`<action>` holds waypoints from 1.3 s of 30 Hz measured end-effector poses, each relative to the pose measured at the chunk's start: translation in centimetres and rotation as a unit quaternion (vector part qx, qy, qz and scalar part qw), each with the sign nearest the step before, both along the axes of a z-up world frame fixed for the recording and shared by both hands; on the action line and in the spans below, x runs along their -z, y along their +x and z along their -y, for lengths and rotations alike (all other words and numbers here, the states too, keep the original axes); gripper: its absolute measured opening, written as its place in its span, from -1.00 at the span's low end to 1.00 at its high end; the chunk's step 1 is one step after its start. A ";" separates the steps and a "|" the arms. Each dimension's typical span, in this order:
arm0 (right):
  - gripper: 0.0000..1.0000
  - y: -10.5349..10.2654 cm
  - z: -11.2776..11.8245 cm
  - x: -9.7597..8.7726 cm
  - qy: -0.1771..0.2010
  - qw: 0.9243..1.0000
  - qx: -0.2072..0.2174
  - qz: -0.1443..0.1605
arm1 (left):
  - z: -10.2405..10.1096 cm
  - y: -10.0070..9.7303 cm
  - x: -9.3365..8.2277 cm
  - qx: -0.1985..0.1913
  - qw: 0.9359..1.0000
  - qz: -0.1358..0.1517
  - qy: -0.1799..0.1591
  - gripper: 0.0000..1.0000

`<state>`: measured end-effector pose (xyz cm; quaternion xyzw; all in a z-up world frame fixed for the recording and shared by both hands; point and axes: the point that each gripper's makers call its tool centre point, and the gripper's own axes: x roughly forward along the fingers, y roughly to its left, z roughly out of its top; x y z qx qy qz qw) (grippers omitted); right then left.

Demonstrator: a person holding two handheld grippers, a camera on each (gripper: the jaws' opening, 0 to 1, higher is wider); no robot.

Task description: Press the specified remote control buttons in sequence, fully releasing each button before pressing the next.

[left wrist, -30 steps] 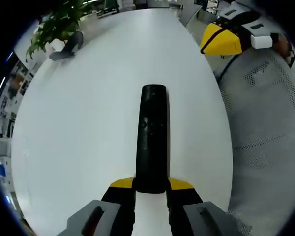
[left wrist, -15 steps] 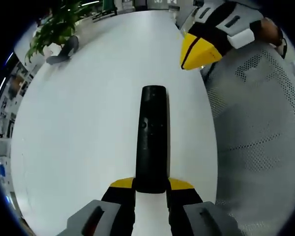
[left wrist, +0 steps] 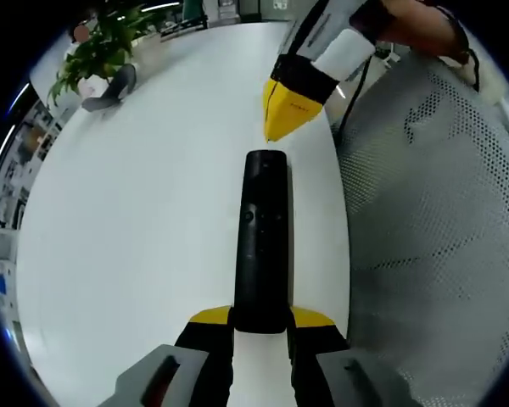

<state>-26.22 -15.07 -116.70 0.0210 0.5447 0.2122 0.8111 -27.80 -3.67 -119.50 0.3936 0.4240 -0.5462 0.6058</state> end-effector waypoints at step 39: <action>-1.00 -2.8 -0.5 1.6 -0.013 0.998 -0.011 -0.057 | 0.3 -3.3 -0.3 -0.110 0.986 0.014 -0.128 -0.50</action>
